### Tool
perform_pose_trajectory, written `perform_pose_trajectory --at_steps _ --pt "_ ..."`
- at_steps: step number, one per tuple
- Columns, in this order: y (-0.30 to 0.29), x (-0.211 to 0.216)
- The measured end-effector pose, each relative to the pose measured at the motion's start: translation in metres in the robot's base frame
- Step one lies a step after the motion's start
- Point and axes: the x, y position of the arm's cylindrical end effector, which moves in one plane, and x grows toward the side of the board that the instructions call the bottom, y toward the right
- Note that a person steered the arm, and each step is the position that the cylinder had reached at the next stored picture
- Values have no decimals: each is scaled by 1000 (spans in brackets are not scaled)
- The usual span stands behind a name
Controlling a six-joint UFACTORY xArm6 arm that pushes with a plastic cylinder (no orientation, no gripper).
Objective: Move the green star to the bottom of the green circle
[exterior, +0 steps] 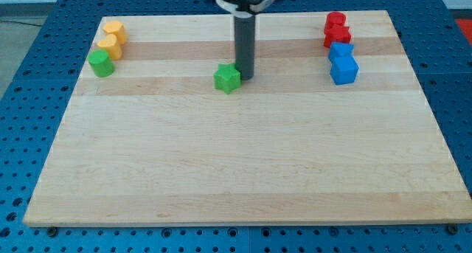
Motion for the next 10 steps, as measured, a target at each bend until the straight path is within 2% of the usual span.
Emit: perform_pose_trajectory --at_steps 2,4,5,7,9,10 --pt "-14 41" --pt "-68 30" --pt "-68 11" --pt "-83 8" --pt "-86 -13" --pt "-104 -8"
